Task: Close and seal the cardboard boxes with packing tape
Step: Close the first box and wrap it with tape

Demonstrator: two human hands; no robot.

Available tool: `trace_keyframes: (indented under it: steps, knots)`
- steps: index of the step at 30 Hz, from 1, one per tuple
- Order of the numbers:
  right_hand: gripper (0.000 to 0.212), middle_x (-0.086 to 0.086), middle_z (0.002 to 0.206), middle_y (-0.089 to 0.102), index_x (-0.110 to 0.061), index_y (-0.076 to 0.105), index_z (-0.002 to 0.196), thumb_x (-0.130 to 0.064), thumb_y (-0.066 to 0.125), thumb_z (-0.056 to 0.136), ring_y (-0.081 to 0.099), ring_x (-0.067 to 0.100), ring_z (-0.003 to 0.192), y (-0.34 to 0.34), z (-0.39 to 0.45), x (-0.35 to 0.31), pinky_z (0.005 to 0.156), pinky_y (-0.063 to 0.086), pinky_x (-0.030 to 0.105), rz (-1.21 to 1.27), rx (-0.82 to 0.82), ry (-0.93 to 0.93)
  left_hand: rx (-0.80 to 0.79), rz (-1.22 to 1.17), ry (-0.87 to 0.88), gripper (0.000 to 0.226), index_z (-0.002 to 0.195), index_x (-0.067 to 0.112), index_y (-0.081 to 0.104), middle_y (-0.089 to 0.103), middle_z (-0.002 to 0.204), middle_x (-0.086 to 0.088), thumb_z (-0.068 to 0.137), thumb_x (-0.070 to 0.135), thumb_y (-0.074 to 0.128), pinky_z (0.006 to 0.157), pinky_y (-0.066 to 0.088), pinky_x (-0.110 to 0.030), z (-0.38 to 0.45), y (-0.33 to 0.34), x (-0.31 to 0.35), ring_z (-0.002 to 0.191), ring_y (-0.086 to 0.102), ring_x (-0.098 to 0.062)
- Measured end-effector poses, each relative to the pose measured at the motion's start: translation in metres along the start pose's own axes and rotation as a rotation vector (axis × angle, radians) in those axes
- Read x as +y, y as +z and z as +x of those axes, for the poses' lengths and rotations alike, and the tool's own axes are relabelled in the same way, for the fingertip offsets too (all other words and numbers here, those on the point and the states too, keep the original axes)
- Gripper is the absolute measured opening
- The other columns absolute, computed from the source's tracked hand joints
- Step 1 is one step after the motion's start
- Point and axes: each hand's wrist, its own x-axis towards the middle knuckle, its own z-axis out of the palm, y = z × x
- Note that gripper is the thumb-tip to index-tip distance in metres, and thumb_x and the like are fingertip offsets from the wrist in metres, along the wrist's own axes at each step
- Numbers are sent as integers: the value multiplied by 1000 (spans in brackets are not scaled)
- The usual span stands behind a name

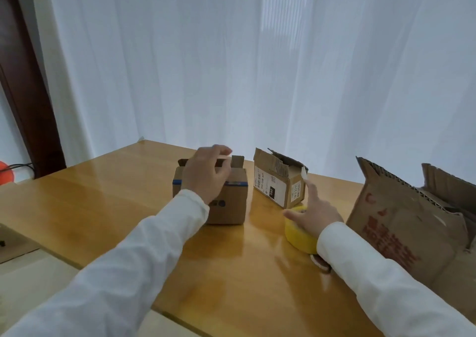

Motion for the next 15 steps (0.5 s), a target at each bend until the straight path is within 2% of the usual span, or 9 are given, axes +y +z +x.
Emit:
trace_keyframes:
  steps: [2,5,8,10,12,15]
  knots:
    - [72,6,114,59,-37,19,141,-62,55,84,55,23,87,-18,-2,2,61,43,28,-20,79,-54,-115,104,-108,32,123,20,54,59,124,1,93,31,56,94,41,-27,32,-2,-12,115,53,-18]
    - [43,3,117,49,-34,44,126,-50,57,89,53,20,101,-43,-2,0,77,43,29,149,166,-195,-477,227,-172,50,134,23,45,52,135,3,89,39,59,99,41,-34,65,7,-26,121,51,-21]
    - [18,-6,110,48,-30,55,106,-36,60,90,50,11,102,-54,-6,-12,79,41,22,282,207,-359,-815,166,-172,51,139,23,42,53,136,1,92,34,59,99,39,-33,80,25,-31,123,49,-21]
    - [9,-8,104,55,-27,59,97,-31,61,89,53,8,98,-57,-7,-21,79,46,23,353,209,-445,-863,153,-146,42,134,23,48,59,127,-1,94,28,57,98,40,-33,84,32,-32,119,52,-21]
    - [4,-10,97,60,-28,61,91,-28,62,88,55,5,93,-58,-8,-27,80,48,23,423,159,-487,-831,128,-129,26,119,23,58,64,110,2,94,24,56,94,42,-31,87,29,-33,110,56,-20]
    - [1,-11,92,65,-26,63,88,-25,63,89,58,-1,88,-59,-6,-36,75,47,12,468,68,-545,-871,83,-104,11,100,20,64,62,100,7,92,25,60,91,41,-28,84,12,-30,102,57,-15]
